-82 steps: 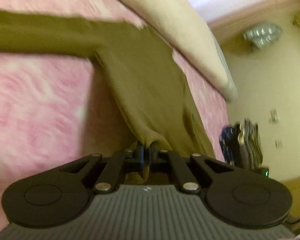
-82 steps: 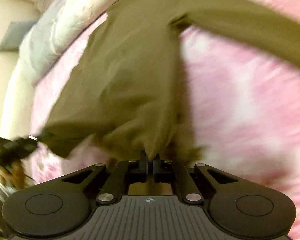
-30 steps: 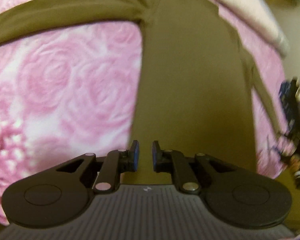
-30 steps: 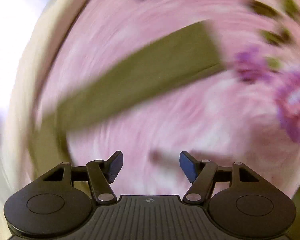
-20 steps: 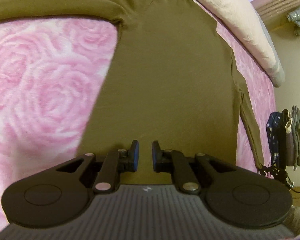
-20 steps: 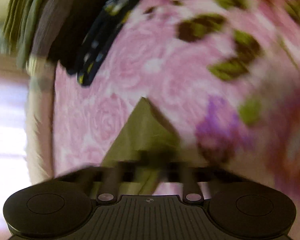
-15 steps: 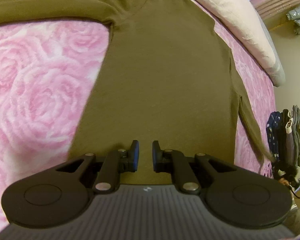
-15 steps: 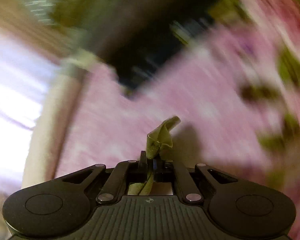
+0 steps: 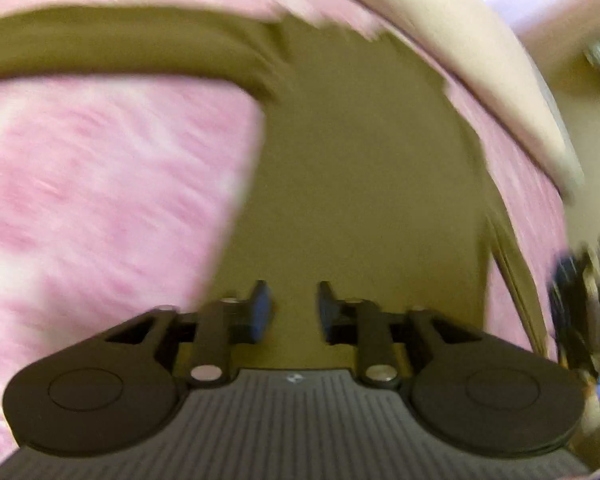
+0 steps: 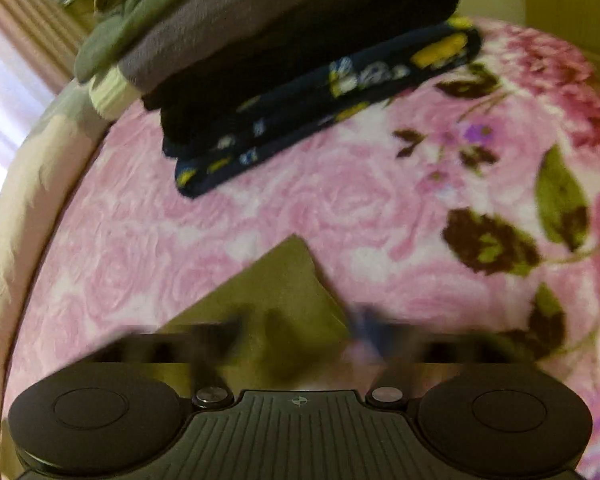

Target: Fold clothes

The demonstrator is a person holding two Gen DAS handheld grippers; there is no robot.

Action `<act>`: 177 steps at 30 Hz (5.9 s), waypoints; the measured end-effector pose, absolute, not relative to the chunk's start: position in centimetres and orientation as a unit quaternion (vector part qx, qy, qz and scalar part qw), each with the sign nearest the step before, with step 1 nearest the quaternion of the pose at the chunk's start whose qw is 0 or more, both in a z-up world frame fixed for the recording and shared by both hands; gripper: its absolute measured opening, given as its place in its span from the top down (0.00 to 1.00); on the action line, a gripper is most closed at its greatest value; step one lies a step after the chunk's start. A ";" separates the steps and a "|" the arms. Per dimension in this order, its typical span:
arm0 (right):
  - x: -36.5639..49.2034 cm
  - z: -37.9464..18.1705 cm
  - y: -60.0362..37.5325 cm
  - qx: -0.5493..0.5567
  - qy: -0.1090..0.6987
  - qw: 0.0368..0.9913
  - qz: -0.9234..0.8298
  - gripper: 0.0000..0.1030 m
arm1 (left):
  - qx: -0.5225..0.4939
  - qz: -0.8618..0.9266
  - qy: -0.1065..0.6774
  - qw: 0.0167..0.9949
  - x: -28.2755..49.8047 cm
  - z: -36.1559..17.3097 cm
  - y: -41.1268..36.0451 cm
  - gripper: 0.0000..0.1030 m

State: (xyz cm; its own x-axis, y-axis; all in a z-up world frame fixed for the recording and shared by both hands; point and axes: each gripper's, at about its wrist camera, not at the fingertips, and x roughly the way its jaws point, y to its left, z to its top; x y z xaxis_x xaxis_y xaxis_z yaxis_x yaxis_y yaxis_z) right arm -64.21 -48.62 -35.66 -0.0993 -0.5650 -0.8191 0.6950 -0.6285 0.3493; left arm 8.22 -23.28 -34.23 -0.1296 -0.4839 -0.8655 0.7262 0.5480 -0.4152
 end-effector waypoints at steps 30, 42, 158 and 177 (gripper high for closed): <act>-42.9 -35.5 -42.8 0.558 0.148 0.466 -0.671 0.16 | 0.116 -0.226 0.441 0.861 29.7 -39.6 -16.0 0.99; -33.5 -32.9 -48.9 0.333 0.313 0.669 -0.586 0.32 | 0.116 -0.447 0.466 0.755 20.7 -34.2 -27.4 1.00; -41.9 -7.8 -12.9 0.364 0.373 0.729 -0.444 0.14 | 0.277 -0.501 0.392 0.720 -16.2 -5.0 -3.8 0.60; -38.0 -8.2 -9.2 0.328 0.428 0.730 -0.419 0.14 | 0.295 -0.468 0.397 0.733 -14.2 -4.5 0.0 0.58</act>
